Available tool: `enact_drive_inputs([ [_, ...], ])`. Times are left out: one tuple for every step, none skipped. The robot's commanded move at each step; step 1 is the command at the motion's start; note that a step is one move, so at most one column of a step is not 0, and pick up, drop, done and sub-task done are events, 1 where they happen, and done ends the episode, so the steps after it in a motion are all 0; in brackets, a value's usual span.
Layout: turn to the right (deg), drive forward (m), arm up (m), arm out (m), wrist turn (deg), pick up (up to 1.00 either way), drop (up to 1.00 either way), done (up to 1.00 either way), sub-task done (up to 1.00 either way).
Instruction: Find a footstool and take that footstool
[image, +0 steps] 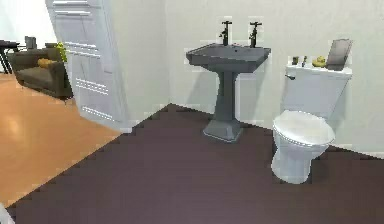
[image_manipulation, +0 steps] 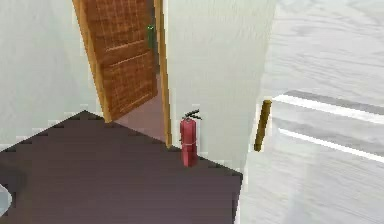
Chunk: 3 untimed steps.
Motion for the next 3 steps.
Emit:
enact_drive_inputs([
  [30.0, 0.00, 0.00, 0.00, 0.0, 0.00, 0.00, 0.00, 0.00],
  [0.0, 0.30, 0.00, 0.00, 0.0, 0.00, 0.00, 0.00, 0.00],
  [-45.0, 0.00, 0.00, 0.00, 0.0, 0.00, 0.00, 0.00, 0.00],
])
